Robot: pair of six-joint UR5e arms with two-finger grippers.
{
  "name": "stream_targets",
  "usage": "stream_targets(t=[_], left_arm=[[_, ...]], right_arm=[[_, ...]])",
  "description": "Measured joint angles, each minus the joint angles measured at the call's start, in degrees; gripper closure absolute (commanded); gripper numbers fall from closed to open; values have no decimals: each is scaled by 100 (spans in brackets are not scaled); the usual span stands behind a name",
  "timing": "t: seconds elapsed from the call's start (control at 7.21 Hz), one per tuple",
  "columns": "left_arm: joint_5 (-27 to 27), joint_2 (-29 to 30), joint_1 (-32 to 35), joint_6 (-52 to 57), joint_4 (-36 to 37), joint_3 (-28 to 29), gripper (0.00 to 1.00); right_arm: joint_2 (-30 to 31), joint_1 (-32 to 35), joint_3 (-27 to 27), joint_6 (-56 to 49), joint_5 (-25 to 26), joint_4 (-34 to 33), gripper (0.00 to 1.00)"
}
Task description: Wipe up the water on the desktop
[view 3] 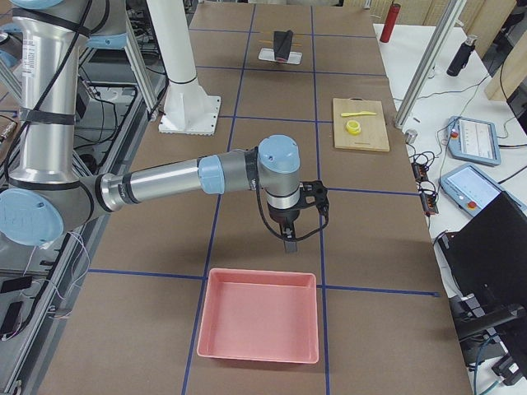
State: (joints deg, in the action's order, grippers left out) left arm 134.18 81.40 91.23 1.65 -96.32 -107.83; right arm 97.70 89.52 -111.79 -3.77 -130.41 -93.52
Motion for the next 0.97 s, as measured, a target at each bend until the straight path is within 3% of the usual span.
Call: stream_targets(t=[0.69,0.97], left_arm=[[54,-102,233,-120,-1758,197,1],[123,-56,-68,-472,-2237,224,1]], right_arm=[[-24,7,-31,297,-150,125,0],[-74,4,-31,409,-151,129,0]])
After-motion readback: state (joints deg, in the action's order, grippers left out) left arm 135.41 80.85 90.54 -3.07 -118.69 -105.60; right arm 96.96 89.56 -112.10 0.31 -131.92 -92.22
